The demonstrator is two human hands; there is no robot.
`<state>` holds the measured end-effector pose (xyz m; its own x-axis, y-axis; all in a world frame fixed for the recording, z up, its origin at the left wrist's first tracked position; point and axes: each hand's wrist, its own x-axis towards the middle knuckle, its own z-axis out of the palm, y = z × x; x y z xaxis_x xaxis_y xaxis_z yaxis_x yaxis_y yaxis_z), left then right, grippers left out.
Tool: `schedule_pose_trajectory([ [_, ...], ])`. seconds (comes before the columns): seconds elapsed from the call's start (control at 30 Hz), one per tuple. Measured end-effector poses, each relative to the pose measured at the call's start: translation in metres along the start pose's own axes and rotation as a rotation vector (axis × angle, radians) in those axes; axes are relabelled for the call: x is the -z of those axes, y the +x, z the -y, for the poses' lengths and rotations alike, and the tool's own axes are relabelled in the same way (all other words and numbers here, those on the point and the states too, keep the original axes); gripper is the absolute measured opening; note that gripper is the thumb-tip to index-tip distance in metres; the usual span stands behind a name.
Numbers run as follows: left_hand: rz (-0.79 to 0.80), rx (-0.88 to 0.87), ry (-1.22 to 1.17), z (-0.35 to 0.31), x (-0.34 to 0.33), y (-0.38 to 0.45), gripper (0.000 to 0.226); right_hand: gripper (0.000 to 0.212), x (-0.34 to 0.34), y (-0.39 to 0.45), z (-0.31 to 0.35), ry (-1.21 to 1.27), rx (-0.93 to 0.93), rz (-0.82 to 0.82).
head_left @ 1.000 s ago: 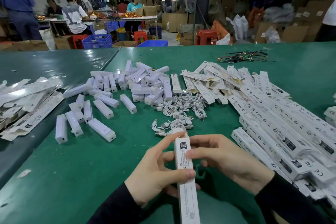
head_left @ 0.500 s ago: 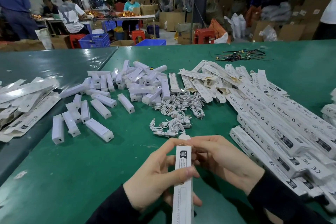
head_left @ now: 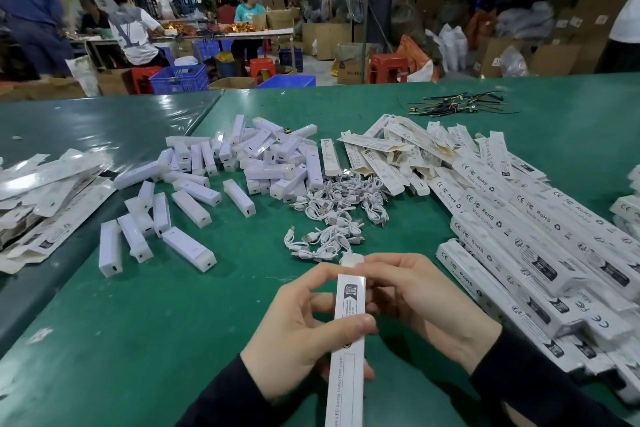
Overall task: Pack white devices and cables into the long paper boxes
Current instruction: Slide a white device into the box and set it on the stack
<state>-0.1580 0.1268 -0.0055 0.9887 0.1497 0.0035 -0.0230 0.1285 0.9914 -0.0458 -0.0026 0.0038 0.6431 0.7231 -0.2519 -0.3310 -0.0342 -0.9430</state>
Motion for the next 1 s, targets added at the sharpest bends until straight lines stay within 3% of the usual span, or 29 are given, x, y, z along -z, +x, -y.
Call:
schedule_pose_trajectory([
  [0.2, -0.062, -0.038, 0.007, 0.0015, -0.0001, 0.0011, 0.039, 0.026, -0.006, -0.0053, 0.003, -0.063, 0.108, 0.051],
  [0.3, -0.08, -0.056, 0.04, 0.0062, -0.0001, 0.0014, 0.048, 0.035, -0.0077, -0.0061, 0.003, -0.058, 0.108, 0.022],
  [0.43, -0.077, -0.035, 0.061, 0.0096, 0.0024, 0.0028, 0.059, 0.015, -0.0057, -0.006, 0.0035, -0.04, 0.057, 0.01],
  [0.63, -0.057, 0.004, 0.001, 0.0077, 0.0042, 0.0022, 0.064, 0.024, -0.0093, -0.0082, 0.004, -0.086, 0.032, 0.028],
  [1.0, -0.03, 0.052, -0.002, 0.0074, 0.0029, 0.001, 0.058, 0.016, -0.0073, -0.0034, -0.0011, -0.044, -0.021, -0.014],
])
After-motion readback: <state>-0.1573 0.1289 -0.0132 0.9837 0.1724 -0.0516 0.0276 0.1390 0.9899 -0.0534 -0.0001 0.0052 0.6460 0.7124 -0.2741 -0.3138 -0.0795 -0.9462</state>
